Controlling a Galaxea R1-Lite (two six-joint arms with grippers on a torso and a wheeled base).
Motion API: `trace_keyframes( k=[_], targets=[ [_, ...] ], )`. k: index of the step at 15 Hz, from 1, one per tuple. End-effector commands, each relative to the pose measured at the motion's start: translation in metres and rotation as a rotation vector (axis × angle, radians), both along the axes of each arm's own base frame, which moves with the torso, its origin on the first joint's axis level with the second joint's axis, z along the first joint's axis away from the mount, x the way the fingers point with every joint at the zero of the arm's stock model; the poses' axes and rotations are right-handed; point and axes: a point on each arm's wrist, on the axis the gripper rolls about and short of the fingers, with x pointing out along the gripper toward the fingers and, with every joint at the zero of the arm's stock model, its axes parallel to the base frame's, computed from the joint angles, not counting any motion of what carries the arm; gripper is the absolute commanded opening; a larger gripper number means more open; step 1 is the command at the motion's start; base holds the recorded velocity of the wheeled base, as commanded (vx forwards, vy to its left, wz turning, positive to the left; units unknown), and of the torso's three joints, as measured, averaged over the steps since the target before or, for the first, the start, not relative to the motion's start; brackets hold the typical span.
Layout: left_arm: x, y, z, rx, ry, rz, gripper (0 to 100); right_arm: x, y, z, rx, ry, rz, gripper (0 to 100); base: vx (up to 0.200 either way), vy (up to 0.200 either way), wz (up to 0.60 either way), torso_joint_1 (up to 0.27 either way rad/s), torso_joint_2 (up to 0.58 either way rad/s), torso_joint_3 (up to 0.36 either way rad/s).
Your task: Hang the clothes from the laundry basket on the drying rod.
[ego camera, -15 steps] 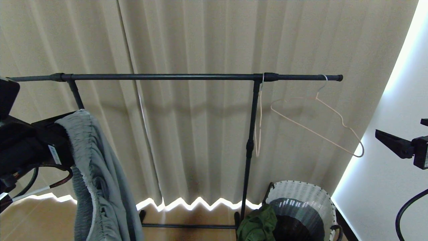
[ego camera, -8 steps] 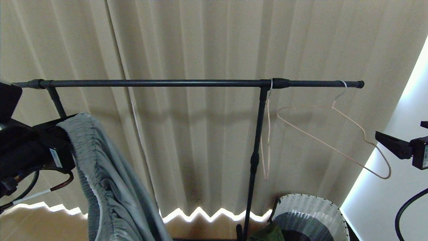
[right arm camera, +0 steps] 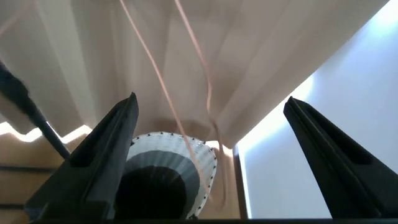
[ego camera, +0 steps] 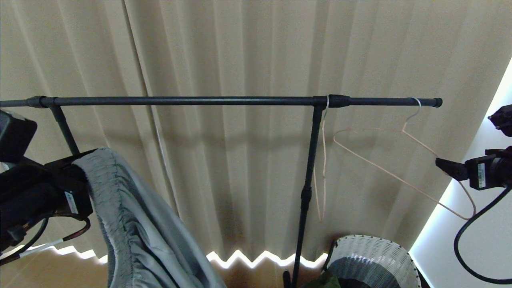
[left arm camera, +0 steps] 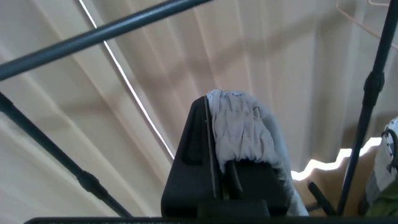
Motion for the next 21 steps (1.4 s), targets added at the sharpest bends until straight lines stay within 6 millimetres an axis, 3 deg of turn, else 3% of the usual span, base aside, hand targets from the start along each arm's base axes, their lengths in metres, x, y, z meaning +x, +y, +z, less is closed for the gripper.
trace_keyframes(
  k=[1,6,10,16,21],
  targets=[
    [-0.006,-0.004,-0.007,0.004,0.011,-0.031,0,0.039,-0.011,-0.023,0.022,0.099,-0.017,100,0.000,0.000,0.00,0.000,0.00,0.000],
    [-0.015,-0.005,-0.004,-0.005,-0.031,-0.059,0,0.073,-0.022,-0.034,0.183,0.112,-0.044,100,0.000,0.000,0.00,0.000,0.00,0.000],
    [-0.015,-0.005,-0.003,-0.004,-0.033,-0.053,0,0.072,-0.022,-0.037,0.233,0.126,0.004,100,0.000,0.000,0.00,0.000,0.00,0.000],
    [-0.013,-0.005,-0.002,-0.004,-0.035,-0.053,0,0.054,-0.015,-0.035,0.282,0.127,0.053,100,0.000,0.000,0.00,0.000,0.00,0.000],
    [-0.012,-0.005,-0.002,-0.002,-0.032,-0.053,0,0.054,-0.010,-0.040,0.306,0.149,0.056,100,0.000,0.000,0.00,0.000,0.00,0.000]
  ],
)
